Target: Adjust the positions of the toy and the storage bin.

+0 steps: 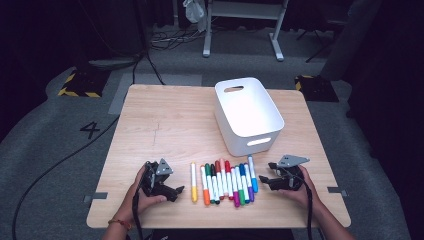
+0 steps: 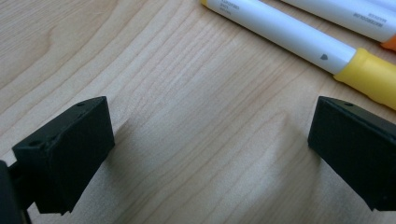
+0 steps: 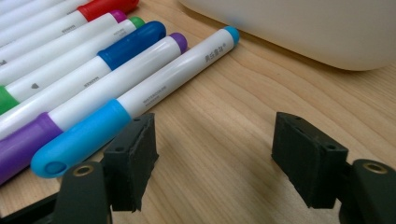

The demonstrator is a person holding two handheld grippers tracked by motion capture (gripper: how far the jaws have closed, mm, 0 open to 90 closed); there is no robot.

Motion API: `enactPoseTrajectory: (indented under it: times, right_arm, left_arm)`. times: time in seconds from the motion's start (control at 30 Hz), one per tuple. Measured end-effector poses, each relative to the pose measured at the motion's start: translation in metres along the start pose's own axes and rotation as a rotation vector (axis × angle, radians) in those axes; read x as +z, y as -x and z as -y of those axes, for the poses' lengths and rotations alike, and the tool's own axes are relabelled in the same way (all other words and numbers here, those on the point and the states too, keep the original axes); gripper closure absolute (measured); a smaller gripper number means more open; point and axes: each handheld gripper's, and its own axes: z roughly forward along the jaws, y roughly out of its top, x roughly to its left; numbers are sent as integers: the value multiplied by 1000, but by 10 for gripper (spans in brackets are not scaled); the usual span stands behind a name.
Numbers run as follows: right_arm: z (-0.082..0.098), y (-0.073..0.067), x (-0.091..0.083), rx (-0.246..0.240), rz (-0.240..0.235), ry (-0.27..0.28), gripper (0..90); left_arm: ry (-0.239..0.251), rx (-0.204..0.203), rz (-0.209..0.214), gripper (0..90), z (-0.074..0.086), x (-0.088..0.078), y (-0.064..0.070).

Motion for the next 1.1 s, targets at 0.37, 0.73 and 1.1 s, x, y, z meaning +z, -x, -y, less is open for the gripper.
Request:
enactPoseTrajectory:
  times: [0.37,0.73,1.1]
  right_arm:
    - [-1,-6,1,-20,-17,7,356]
    - [-7,-9,6,-46,-39,-10,348]
    - [-10,-9,7,-69,-38,-15,338]
  left_arm:
    - [51,-22,33,176,-22,0,-6]
    - [28,20,40,233,-28,18,4]
    - [30,35,29,204,-36,21,9]
